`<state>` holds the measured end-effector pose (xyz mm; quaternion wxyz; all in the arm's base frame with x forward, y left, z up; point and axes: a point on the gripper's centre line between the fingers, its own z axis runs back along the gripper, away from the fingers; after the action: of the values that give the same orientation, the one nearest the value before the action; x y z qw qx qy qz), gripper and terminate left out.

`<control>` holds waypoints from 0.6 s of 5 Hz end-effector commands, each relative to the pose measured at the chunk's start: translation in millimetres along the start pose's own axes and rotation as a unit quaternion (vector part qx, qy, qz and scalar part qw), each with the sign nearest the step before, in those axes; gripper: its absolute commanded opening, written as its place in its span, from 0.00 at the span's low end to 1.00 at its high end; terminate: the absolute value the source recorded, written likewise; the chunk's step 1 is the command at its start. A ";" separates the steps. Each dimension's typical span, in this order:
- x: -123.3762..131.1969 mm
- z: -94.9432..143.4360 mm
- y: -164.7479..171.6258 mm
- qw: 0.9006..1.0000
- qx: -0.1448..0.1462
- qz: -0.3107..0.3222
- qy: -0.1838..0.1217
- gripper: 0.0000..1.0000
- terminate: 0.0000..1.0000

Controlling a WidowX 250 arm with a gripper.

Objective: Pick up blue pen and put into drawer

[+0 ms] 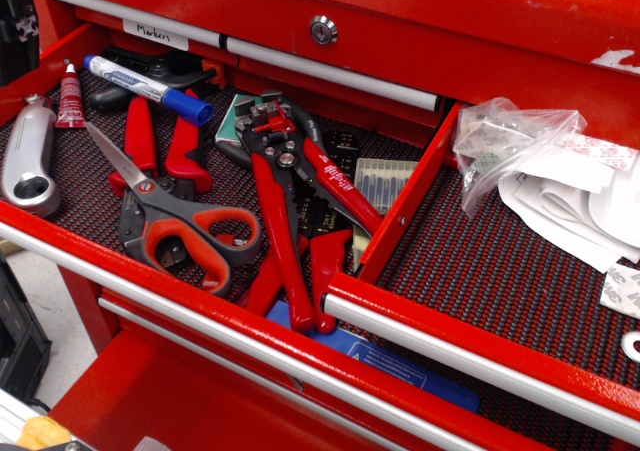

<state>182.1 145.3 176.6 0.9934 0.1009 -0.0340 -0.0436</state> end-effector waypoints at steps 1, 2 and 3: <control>0.0 0.0 0.0 1.000 0.000 0.000 0.000 1.00 0.00; 29.5 -5.5 5.8 0.995 0.036 0.086 -0.025 1.00 0.00; 67.5 -21.2 9.4 0.977 0.111 0.171 -0.063 1.00 0.00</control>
<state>257.4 145.8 146.2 0.9644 0.2007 -0.1148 0.1287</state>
